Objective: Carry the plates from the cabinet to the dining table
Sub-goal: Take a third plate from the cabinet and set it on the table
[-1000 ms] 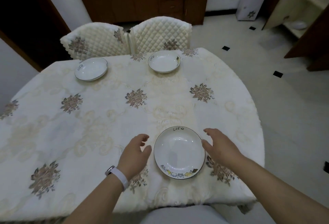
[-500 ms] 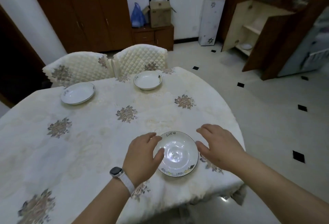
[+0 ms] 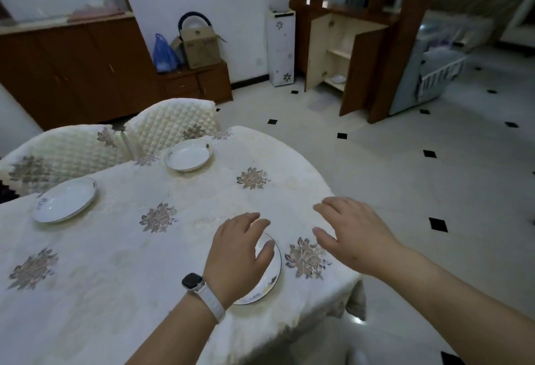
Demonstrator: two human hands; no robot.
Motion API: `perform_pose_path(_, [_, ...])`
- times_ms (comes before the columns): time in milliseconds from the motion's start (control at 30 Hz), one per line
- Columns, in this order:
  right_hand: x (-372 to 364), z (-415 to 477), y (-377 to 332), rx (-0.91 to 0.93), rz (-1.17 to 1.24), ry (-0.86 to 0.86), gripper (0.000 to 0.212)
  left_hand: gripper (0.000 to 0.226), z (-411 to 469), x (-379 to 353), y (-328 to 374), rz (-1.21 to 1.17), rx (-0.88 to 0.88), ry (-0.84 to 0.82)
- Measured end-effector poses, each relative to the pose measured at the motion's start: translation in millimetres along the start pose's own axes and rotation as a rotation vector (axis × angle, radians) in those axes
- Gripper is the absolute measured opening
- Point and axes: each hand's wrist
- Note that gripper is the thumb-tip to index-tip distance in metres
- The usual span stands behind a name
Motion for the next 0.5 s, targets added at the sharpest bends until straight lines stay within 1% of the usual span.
perform_pose_path(100, [5.1,2.4,31.4,-0.017,0.013,0.015,0.064,0.042,27.3,-8.4,20.2,0.033,-0.035,-0.013])
perform_pose_path(200, [10.4,4.7,72.9,-0.034,0.008,0.023,0.057,0.042,61.7,-20.5,49.3,0.039,-0.064,-0.027])
perform_pose_path(367, [18.0,6.9,164.6,-0.090,0.024,0.106,0.054,0.040,128.3,-47.9,115.8,0.087,-0.147,-0.012])
perform_pose_path(500, [23.8,5.1,244.7,-0.144,0.048,0.105,0.051,0.041,184.8,-73.6,171.4,0.119,-0.198,-0.019])
Point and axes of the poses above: each hand's wrist, its own z-axis towards the middle knuckle, its own x-axis out of the back of the hand, y = z × x, and after that the axes turned 9 degrees about -y, right-handed
